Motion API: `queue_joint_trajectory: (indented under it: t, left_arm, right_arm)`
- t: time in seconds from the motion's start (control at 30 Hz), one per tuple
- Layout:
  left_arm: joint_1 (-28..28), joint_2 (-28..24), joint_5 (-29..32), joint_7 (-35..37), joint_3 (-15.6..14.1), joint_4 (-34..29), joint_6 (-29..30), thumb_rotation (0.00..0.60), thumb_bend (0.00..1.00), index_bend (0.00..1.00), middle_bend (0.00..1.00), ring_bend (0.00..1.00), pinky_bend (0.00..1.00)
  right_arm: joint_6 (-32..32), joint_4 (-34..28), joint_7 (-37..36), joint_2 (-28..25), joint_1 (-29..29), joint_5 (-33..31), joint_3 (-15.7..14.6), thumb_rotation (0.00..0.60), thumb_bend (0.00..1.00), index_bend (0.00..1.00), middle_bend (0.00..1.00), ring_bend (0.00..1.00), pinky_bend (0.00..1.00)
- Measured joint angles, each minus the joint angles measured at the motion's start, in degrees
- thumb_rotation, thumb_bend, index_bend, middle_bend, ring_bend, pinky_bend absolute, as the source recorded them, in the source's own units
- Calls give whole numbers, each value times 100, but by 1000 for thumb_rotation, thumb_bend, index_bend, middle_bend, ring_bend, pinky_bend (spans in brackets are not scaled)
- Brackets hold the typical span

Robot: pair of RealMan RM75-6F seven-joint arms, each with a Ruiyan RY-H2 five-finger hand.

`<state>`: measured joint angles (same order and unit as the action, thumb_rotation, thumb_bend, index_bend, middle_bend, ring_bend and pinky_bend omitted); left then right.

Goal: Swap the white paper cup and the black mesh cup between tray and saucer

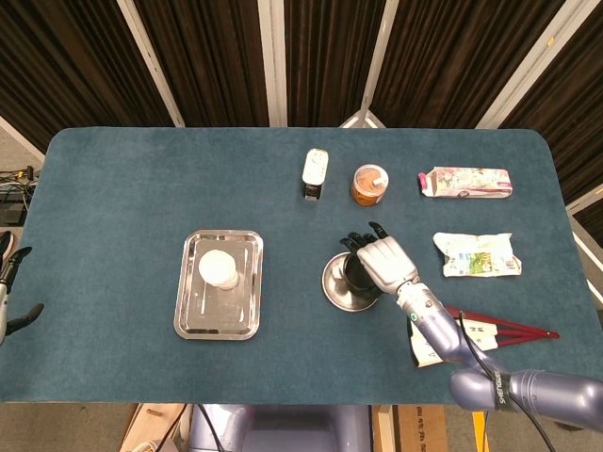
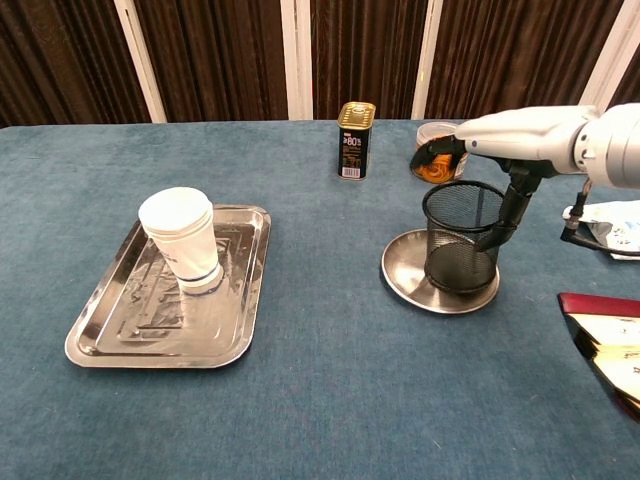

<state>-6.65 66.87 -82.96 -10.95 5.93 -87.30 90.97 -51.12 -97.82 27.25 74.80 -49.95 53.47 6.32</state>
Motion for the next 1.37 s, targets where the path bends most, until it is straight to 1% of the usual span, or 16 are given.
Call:
queue_joint_trajectory:
  t: [0.07, 0.23, 0.33, 0.43, 0.53, 0.57, 0.63, 0.73, 0.77, 0.87, 0.97, 1.1, 1.23, 1.37]
  left_arm:
    - [2, -1, 3, 0, 5, 2, -6, 600, 184, 195, 0, 0, 64]
    - [-11, -9, 43, -19, 9, 3, -93, 600, 183, 194, 0, 0, 64]
    - [-24, -20, 50, -42, 3, 6, -148, 600, 183, 194, 0, 0, 63]
    - [-33, -39, 36, -20, -8, -2, -186, 600, 183, 194, 0, 0, 63]
    - [-43, -68, 27, 11, -35, -26, -262, 600, 184, 194, 0, 0, 63]
    - [-47, -84, 21, 16, -54, -48, -301, 600, 184, 194, 0, 0, 63]
    - [-51, -112, 6, 18, -89, -96, -353, 600, 184, 194, 0, 0, 61]
    - [-51, -159, -18, 19, -156, -225, -440, 600, 184, 193, 0, 0, 52]
    - [-52, -173, -43, 10, -190, -280, -472, 600, 184, 192, 0, 0, 50]
    - [-48, -195, -139, -56, -288, -368, -524, 600, 184, 191, 0, 0, 50]
    - [-16, -229, -221, -111, -384, -475, -540, 600, 183, 190, 0, 0, 50]
    - [50, -270, -312, -199, -452, -563, -476, 600, 183, 189, 0, 0, 50]
    - [90, -306, -482, -106, -497, -588, -364, 600, 183, 188, 0, 0, 50]
    - [92, -271, -621, 98, -480, -460, -252, 600, 183, 183, 0, 0, 50]
  right_arm:
    - [-59, -46, -6, 1, 29, -6, -5, 600, 0, 0, 0, 3, 0]
    - [-183, -185, -62, -85, 137, -26, -28, 600, 0, 0, 0, 0, 0]
    - [-383, -365, -144, -274, 270, 64, -29, 600, 0, 0, 0, 0, 0]
    - [-779, -608, -267, -601, 528, 277, -52, 600, 0, 0, 0, 0, 0]
    - [-1360, -818, -411, -995, 937, 591, -137, 600, 0, 0, 0, 0, 0]
    - [-1645, -867, -471, -1130, 1137, 727, -188, 600, 0, 0, 0, 0, 0]
    - [-2128, -901, -568, -1293, 1477, 951, -286, 600, 0, 0, 0, 2, 0]
    - [-3035, -832, -739, -1438, 2134, 1362, -490, 600, 0, 0, 0, 2, 0]
    - [-3405, -750, -807, -1452, 2425, 1530, -579, 600, 0, 0, 0, 2, 0]
    - [-4229, -384, -942, -1387, 3145, 1904, -777, 600, 0, 0, 0, 2, 0]
    - [-4666, 100, -964, -1238, 3599, 2143, -901, 600, 0, 0, 0, 2, 0]
    - [-4808, 469, -972, -1036, 3923, 2312, -963, 600, 0, 0, 0, 2, 0]
    - [-4702, 643, -1065, -933, 3985, 2343, -945, 600, 0, 0, 0, 1, 0]
    - [-4588, 778, -1038, -836, 4048, 2447, -872, 600, 0, 0, 0, 0, 0]
